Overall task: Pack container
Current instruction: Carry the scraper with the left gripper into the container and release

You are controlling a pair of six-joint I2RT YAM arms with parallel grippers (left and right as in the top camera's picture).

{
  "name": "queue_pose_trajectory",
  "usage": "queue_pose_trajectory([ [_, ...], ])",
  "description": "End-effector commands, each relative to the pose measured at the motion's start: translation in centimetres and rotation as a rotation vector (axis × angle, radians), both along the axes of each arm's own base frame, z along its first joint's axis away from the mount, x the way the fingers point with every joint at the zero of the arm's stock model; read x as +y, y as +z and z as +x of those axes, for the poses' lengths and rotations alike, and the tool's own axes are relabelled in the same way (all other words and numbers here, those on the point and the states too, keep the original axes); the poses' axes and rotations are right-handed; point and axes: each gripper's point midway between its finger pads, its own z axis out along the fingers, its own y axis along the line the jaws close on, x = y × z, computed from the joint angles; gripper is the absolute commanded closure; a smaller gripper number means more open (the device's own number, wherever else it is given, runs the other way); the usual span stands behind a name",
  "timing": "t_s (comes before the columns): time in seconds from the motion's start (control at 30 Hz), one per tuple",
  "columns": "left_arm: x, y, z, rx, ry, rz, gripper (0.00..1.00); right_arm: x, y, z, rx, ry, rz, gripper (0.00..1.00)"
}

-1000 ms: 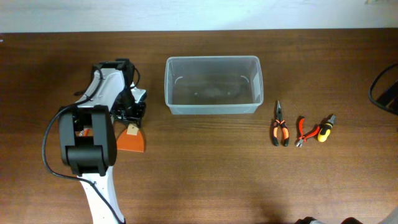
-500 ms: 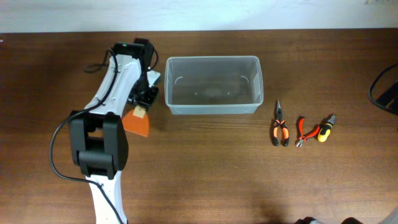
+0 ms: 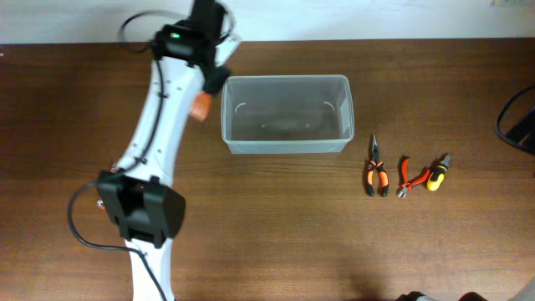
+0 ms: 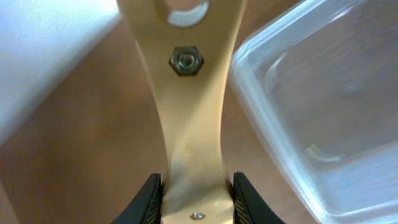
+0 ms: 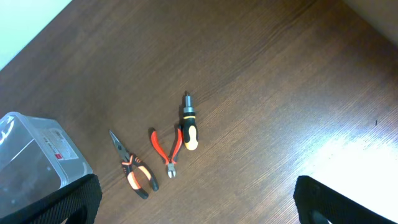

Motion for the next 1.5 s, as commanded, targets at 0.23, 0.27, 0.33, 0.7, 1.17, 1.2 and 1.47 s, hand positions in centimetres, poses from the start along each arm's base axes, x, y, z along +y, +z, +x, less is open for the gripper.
queue_pose_trajectory([
  [0.23,-13.8,0.9,-2.0,-0.086,-0.779,0.007,0.98,-0.1,0.4,-0.2,-0.012,-0.016,-0.006,0.01],
  [0.27,-13.9,0.1,-2.0,-0.068,-0.789,0.014,0.98,-0.1,0.4,-0.2,-0.012,-0.016,-0.006,0.01],
  [0.33,-13.8,-1.6,-1.8,-0.032,-0.790,0.019,0.98,-0.1,0.4,-0.2,-0.010,-0.016,-0.005,0.01],
  [0.7,-13.7,-11.2,-2.2,0.159,-0.977,0.055,0.99,0.0,0.3,-0.4,-0.001,-0.016,0.002,0.01],
  [1.17,-10.2,-14.3,-2.3,0.271,-0.922,0.023,0.86,0.1,0.2,-0.6,0.006,-0.016,0.007,0.01],
  [1.2,-10.5,-14.3,-2.5,0.273,-0.929,0.001,0.72,0.1,0.2,-0.6,0.006,-0.016,0.007,0.01],
  [1.47,-11.6,-13.6,-4.2,0.319,-0.872,-0.105,0.01,0.1,0.2,-0.5,0.006,-0.016,0.006,0.01],
])
